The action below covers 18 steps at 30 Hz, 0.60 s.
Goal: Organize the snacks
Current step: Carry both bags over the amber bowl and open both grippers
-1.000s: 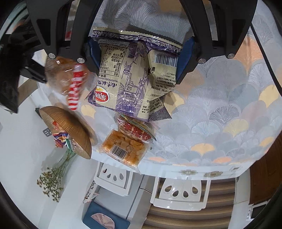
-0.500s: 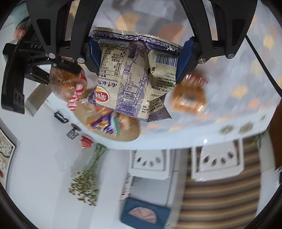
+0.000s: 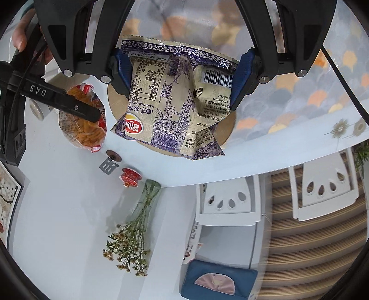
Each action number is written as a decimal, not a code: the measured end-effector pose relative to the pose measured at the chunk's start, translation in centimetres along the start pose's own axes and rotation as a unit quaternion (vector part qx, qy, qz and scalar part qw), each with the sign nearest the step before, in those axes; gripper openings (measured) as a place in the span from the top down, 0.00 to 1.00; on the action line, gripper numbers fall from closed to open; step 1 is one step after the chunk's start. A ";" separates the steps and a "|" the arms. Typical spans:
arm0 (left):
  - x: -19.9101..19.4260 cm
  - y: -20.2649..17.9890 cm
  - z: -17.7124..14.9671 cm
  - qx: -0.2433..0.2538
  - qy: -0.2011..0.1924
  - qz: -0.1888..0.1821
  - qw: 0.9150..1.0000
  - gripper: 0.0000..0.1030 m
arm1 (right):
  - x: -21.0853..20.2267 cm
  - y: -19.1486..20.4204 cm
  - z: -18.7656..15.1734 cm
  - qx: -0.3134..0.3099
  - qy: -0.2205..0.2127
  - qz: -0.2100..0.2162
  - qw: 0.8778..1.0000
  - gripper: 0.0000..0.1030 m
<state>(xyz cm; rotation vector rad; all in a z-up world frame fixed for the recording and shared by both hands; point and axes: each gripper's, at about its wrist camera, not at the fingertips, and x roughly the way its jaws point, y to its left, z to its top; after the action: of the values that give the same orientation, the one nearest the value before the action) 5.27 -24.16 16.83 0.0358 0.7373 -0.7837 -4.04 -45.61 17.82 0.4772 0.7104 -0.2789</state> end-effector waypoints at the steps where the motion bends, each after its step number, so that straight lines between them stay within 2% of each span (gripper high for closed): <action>1: 0.5 -0.3 0.2 0.002 0.000 -0.001 1.000 0.31 | 0.1 -0.1 0.2 0.005 0.001 -0.002 1.000 0.33; 6: 2.3 -1.0 1.0 0.002 -0.001 0.003 1.000 0.28 | 2.3 -0.2 1.6 0.019 0.004 -0.013 1.000 0.31; 7: 2.8 -1.1 1.1 0.000 0.001 0.006 1.000 0.23 | 2.8 -0.2 1.8 0.020 0.009 -0.019 1.000 0.31; 10: 3.4 -0.4 0.9 -0.017 0.012 0.005 1.000 0.22 | 4.2 -0.8 1.7 0.024 0.035 -0.019 0.999 0.30; 13: 2.3 0.3 0.1 -0.027 0.010 -0.012 1.000 0.22 | 4.4 -1.5 0.8 0.029 0.042 -0.006 0.999 0.30; 18: -1.0 1.9 -1.0 -0.036 -0.004 0.002 0.999 0.22 | 3.0 -0.9 0.2 0.009 0.027 -0.003 1.000 0.30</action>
<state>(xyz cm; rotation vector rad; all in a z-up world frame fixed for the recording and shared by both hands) 5.43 -21.81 16.24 -0.0305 0.7572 -0.7517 -2.09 -46.73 15.59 0.5023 0.7628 -0.2786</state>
